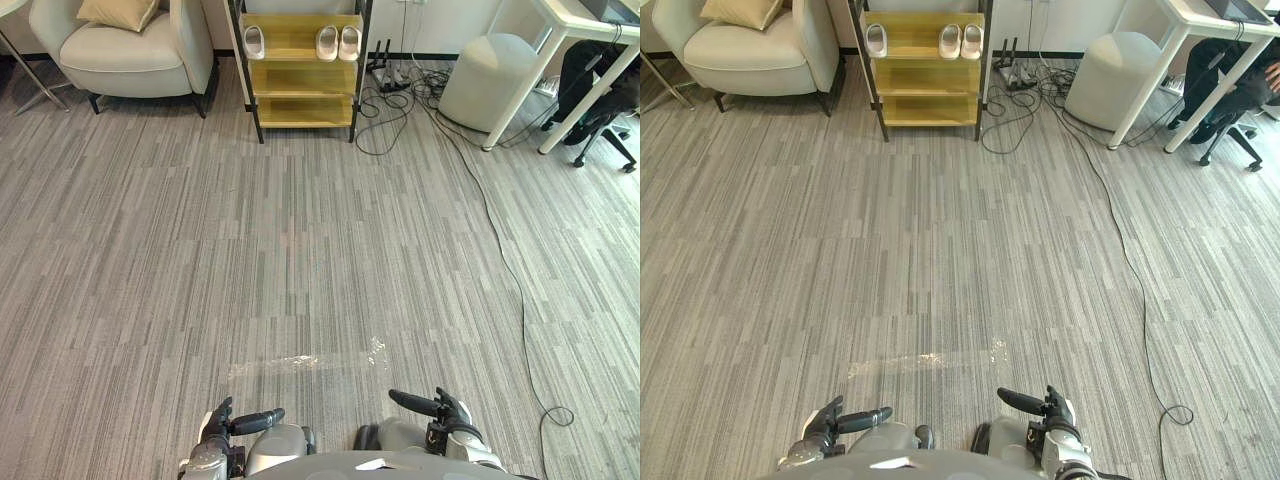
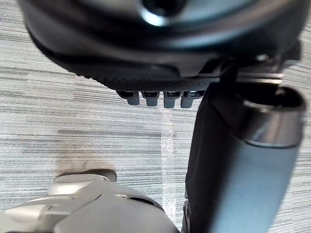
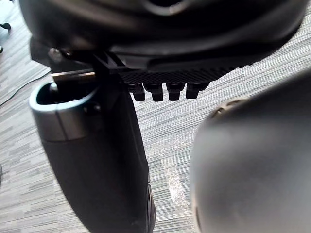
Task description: Organize the slippers on the shoe rack
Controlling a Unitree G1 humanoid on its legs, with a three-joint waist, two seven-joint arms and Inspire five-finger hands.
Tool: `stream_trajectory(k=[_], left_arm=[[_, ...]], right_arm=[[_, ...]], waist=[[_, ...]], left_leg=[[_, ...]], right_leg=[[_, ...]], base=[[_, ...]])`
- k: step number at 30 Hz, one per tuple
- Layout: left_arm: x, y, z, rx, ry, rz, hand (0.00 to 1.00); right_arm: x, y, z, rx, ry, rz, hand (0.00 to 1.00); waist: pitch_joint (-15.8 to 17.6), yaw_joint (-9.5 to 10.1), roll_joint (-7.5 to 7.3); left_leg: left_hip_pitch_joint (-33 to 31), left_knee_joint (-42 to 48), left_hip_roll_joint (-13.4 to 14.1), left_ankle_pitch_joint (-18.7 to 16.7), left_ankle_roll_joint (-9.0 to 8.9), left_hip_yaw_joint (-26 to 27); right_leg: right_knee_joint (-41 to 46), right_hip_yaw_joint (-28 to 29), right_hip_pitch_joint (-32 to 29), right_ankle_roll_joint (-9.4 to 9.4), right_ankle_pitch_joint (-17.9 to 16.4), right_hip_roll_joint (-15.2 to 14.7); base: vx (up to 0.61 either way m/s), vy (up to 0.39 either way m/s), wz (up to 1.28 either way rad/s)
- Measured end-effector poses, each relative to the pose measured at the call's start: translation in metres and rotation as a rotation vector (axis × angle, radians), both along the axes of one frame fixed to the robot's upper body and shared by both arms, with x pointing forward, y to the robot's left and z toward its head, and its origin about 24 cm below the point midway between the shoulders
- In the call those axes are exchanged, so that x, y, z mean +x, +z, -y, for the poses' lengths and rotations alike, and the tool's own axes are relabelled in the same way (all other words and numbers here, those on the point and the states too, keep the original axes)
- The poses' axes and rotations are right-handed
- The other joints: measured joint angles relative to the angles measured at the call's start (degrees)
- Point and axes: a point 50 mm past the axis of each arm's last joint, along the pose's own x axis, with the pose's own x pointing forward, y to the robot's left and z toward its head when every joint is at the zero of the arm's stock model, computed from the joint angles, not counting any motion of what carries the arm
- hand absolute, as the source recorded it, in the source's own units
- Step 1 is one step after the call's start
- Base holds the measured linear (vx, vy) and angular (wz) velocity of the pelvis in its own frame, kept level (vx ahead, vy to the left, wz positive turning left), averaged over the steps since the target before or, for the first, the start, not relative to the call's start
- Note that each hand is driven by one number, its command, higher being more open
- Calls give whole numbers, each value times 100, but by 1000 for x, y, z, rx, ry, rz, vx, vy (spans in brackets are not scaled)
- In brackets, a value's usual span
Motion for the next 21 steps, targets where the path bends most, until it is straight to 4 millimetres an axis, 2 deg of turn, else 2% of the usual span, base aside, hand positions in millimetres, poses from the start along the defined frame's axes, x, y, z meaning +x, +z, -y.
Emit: stream_trajectory(k=[2,4,6,7,8,9,10,11,12,13,14,16,17,18,19,20,21], left_arm=[[0,0,-2,11,6,-5,100],[-1,0,-1,10,7,-8,100],[3,0,3,-2,6,0,100],[5,0,7,-9,4,7,100],[4,0,6,-9,3,5,100],[4,0,5,-7,3,4,100],[5,-1,10,-17,6,3,100],[7,-1,13,-30,23,13,100],[7,-2,14,-36,32,14,100],[7,-1,13,-38,42,18,100],[7,-2,15,-45,52,18,100],[8,0,13,-49,92,43,100],[17,4,10,-45,92,91,100],[28,11,8,-36,80,149,100],[31,12,9,-38,78,162,100],[36,14,10,-48,83,183,100],[42,16,9,-49,85,200,100]], right_arm=[[4,1,-1,1,2,9,100],[11,3,0,-1,6,27,100],[18,6,4,-12,10,45,100],[23,9,6,-20,11,62,100],[23,10,7,-22,9,70,100],[22,9,7,-22,7,68,100],[23,10,10,-28,4,68,100],[26,11,10,-31,6,75,100],[27,11,9,-29,10,77,100],[26,10,7,-28,19,71,100],[22,9,7,-30,38,55,100],[18,7,4,-26,39,43,100],[18,7,1,-20,38,43,100],[22,8,2,-24,40,50,100],[25,9,2,-27,41,55,100],[31,11,3,-32,43,65,100],[35,13,2,-33,37,76,100]], waist=[[52,-28,-17],[78,-160,23],[142,-187,143],[181,-196,221],[170,-219,188],[161,-238,172],[130,-226,278],[111,-188,364],[115,-185,406],[144,-196,472],[195,-147,533],[241,-78,535],[292,31,451],[342,144,380],[360,175,367],[400,215,373],[457,259,303]], left_leg=[[209,-37,17,-107,17,-135],[491,-326,120,-110,-11,-349],[715,-597,289,-91,-64,-463],[866,-799,409,-79,-167,-537],[1048,-935,466,-166,-393,-682],[1083,-919,481,-202,-456,-727],[1104,-781,633,-260,-560,-800],[842,-198,728,-127,-789,-779],[589,417,783,-24,-902,-774],[243,1325,856,179,-909,-779],[-415,2990,1085,563,-889,-717],[-891,4203,1399,474,-838,-344],[-1292,4580,1482,346,-820,-104],[-1828,4499,1458,245,-815,62],[-2013,4359,1442,179,-830,95],[-2299,3848,1380,103,-822,143],[-2451,2732,1143,102,-829,171]], right_leg=[[145,-47,-147,-76,-207,-11],[-421,-306,-317,-227,-295,32],[-1106,-421,-526,-236,-241,203],[-1620,-411,-643,-252,-48,372],[-2090,-360,-735,-482,447,445],[-2076,-342,-702,-620,718,449],[-1985,-448,-640,-836,810,522],[-2097,-498,-493,-926,632,623],[-2290,-532,-304,-939,590,699],[-2596,-581,-4,-942,587,808],[-3111,-611,607,-943,593,1009],[-3542,-586,1226,-949,589,1169],[-3848,-537,1648,-953,587,1194],[-4158,-455,1955,-951,588,1194],[-4227,-419,2030,-949,589,1196],[-4324,-345,2173,-947,589,1188],[-4422,-266,2377,-843,525,1063]], base=[[183,1,34],[238,-47,48],[346,-101,36],[505,-201,56],[481,-213,62],[647,-284,59],[713,-319,36],[708,-317,26],[579,-264,18],[544,-255,14],[428,-202,12],[453,-182,-2],[551,-173,-17],[424,-101,-23],[409,-20,-35],[414,61,-45],[416,91,-43]])
